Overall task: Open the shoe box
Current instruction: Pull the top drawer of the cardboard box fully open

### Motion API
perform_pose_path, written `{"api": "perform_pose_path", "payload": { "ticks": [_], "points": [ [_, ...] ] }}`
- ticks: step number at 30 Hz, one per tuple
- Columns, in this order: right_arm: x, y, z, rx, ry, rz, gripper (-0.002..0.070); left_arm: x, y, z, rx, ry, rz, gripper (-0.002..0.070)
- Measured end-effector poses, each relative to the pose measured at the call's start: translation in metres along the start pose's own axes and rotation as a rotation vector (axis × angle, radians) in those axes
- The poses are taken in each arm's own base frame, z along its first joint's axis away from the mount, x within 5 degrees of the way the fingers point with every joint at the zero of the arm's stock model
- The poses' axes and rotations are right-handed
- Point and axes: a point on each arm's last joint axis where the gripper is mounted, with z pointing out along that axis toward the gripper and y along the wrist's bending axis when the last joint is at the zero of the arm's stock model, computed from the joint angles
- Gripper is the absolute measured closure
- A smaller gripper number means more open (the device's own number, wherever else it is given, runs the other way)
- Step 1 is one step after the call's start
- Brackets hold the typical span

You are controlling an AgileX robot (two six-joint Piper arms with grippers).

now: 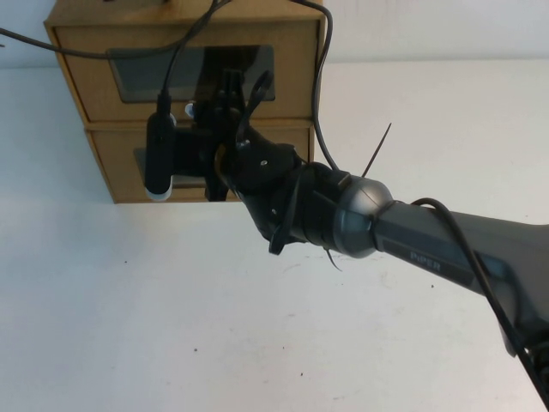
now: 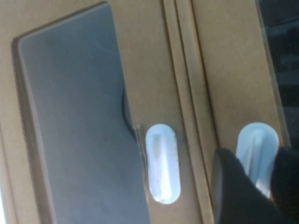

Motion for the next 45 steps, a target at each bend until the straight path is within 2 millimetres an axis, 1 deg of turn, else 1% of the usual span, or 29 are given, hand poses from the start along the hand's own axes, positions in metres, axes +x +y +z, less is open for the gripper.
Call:
{"api": "perform_pose_path", "payload": {
  "ticks": [5, 8, 14, 17, 20, 29, 36, 45],
  "points": [
    [-0.001, -0.001, 0.002, 0.008, -0.002, 0.003, 0.0504, 0.000, 0.000, 0.000, 0.000, 0.000, 0.000, 0.0680],
    [-0.002, -0.002, 0.003, 0.010, -0.003, 0.006, 0.0520, 0.000, 0.000, 0.000, -0.001, -0.002, 0.000, 0.0680],
    [0.000, 0.000, 0.004, 0.023, 0.018, 0.000, 0.0610, 0.000, 0.000, 0.000, -0.001, -0.002, 0.000, 0.0680],
    [-0.001, -0.001, 0.004, 0.031, 0.023, -0.001, 0.0624, 0.000, 0.001, 0.001, -0.001, 0.000, -0.001, 0.0680],
    [-0.001, 0.001, 0.005, 0.027, 0.026, 0.000, 0.0663, 0.000, 0.001, 0.001, -0.001, 0.000, -0.001, 0.0680],
    [-0.002, 0.002, 0.002, 0.006, 0.051, 0.004, 0.0669, 0.000, 0.001, 0.001, -0.001, 0.000, -0.003, 0.0680],
    [-0.005, -0.002, -0.008, -0.022, 0.104, -0.024, 0.0669, 0.001, -0.003, 0.002, 0.013, 0.011, -0.004, 0.0680],
    [-0.007, 0.002, -0.027, -0.051, 0.121, -0.040, 0.0669, 0.003, -0.006, 0.003, 0.038, 0.030, -0.013, 0.0680]
  ]
}}
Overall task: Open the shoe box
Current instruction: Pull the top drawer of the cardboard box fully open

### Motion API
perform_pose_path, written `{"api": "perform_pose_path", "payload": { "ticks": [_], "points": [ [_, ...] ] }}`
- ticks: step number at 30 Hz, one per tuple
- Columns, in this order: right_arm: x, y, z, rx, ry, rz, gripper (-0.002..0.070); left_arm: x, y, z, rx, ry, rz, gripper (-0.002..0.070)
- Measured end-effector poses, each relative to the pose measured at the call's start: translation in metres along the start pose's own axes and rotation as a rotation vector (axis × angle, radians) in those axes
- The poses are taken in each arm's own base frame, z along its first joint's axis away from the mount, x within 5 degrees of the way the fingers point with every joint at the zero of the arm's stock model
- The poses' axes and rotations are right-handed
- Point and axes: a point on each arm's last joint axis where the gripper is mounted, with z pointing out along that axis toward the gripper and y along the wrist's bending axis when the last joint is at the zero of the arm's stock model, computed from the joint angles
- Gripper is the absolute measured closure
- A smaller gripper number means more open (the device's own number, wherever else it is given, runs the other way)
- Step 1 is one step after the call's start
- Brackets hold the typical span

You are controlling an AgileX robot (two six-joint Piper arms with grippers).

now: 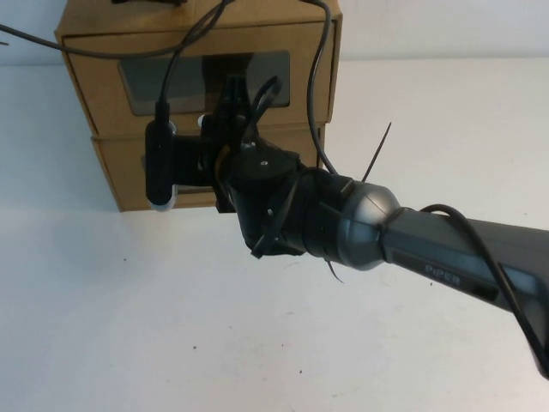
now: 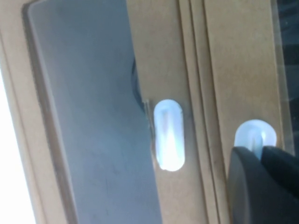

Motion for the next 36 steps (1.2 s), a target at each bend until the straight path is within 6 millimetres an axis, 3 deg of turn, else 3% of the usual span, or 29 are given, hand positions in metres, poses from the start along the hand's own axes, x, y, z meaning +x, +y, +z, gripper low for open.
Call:
{"api": "perform_pose_path", "payload": {
  "ticks": [14, 22, 36],
  "points": [
    [0.011, 0.005, -0.038, -0.061, 0.017, 0.002, 0.0669, 0.001, -0.007, 0.003, 0.025, 0.017, 0.004, 0.0680],
    [0.021, 0.008, -0.070, -0.095, 0.025, 0.038, 0.0672, 0.001, -0.013, 0.006, 0.037, 0.022, 0.009, 0.0680],
    [0.019, 0.021, -0.135, -0.149, 0.007, 0.056, 0.0673, 0.001, -0.012, 0.006, 0.025, 0.024, 0.002, 0.0680]
  ]
}}
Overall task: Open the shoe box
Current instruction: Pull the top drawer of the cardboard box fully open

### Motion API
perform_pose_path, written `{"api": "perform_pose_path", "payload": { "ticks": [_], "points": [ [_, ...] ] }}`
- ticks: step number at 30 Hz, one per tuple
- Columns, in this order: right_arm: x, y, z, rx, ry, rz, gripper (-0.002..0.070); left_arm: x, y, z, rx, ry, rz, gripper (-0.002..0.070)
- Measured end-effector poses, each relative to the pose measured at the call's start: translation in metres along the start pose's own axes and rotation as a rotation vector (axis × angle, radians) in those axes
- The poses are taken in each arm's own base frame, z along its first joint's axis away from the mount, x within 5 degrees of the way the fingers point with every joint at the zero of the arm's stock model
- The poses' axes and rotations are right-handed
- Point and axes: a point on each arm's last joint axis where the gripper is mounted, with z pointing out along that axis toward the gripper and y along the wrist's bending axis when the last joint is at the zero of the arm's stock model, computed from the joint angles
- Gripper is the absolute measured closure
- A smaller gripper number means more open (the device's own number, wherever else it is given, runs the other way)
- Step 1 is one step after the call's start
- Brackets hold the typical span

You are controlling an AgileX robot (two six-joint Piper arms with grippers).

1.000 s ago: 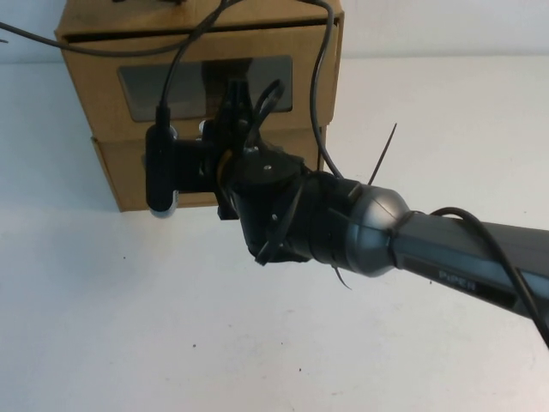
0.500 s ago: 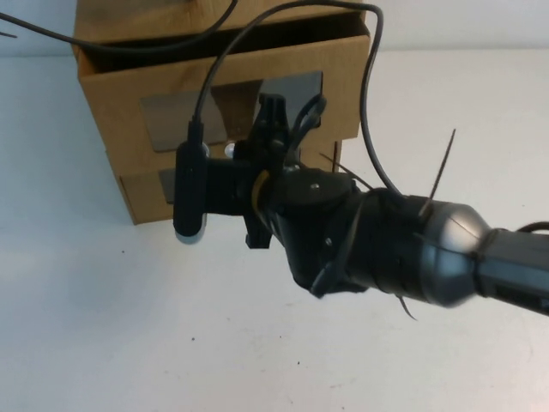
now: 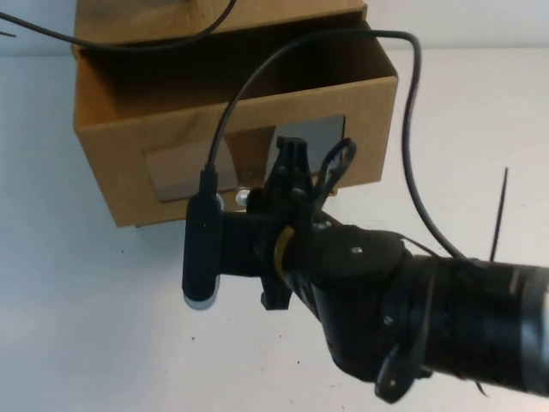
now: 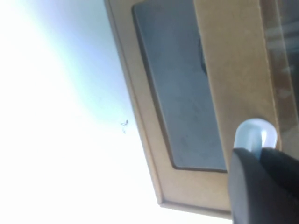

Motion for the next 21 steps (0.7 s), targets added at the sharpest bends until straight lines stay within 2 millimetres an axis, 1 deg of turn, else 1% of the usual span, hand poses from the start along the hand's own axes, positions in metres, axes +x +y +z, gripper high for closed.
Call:
{"api": "perform_pose_path", "payload": {
  "ticks": [6, 10, 17, 21],
  "points": [
    [-0.002, 0.002, -0.029, -0.035, -0.029, 0.063, 0.0673, 0.000, 0.001, 0.001, -0.003, -0.001, -0.021, 0.0680],
    [-0.005, 0.001, -0.042, -0.038, -0.047, 0.084, 0.0673, 0.000, 0.003, 0.004, -0.001, 0.000, -0.033, 0.0680],
    [-0.007, 0.010, -0.049, -0.095, -0.019, 0.150, 0.0674, 0.000, 0.007, 0.011, 0.004, -0.011, -0.046, 0.0680],
    [-0.007, 0.014, -0.051, -0.109, 0.000, 0.159, 0.0674, 0.000, 0.007, 0.011, 0.008, -0.012, -0.047, 0.0680]
  ]
}}
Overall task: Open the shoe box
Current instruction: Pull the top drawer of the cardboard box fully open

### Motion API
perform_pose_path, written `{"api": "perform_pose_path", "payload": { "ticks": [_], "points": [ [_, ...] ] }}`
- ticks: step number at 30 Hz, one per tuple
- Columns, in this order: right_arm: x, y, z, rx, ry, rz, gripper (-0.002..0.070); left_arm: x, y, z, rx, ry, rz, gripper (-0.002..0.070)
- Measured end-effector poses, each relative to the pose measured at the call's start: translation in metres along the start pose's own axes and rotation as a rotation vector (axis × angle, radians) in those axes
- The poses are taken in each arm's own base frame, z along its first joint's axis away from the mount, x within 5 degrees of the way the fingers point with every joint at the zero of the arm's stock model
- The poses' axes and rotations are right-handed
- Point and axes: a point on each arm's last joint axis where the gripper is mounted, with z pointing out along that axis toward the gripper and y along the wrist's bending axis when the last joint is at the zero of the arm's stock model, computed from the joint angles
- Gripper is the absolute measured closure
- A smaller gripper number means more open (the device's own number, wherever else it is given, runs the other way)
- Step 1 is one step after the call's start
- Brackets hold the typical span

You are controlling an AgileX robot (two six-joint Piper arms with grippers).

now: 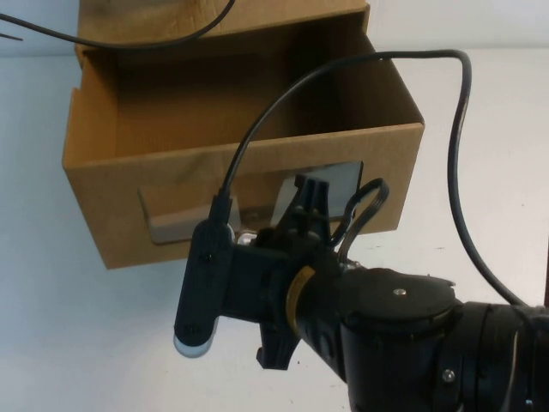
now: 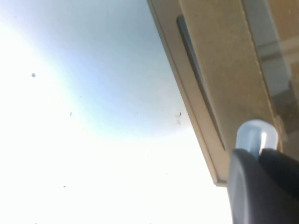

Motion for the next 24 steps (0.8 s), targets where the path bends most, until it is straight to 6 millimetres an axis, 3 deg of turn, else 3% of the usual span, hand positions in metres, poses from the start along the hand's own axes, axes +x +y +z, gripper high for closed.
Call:
{"api": "perform_pose_path", "payload": {
  "ticks": [7, 12, 15, 18, 24],
  "points": [
    [0.001, 0.001, -0.001, -0.001, 0.018, 0.008, 0.0636, 0.000, 0.000, 0.000, 0.003, -0.003, -0.001, 0.0680],
    [0.002, 0.001, -0.003, -0.015, 0.023, 0.035, 0.0429, -0.001, 0.000, 0.000, 0.004, -0.007, -0.002, 0.0680],
    [0.003, 0.001, -0.006, -0.022, 0.041, 0.055, 0.0353, -0.002, -0.003, -0.004, 0.000, -0.015, 0.006, 0.0680],
    [0.002, 0.003, -0.017, -0.027, 0.057, 0.072, 0.0349, -0.005, -0.005, -0.008, -0.004, -0.025, 0.023, 0.0680],
    [-0.001, 0.004, -0.058, -0.057, 0.039, 0.121, 0.0419, -0.016, -0.016, -0.027, -0.030, -0.065, 0.078, 0.0680]
  ]
}}
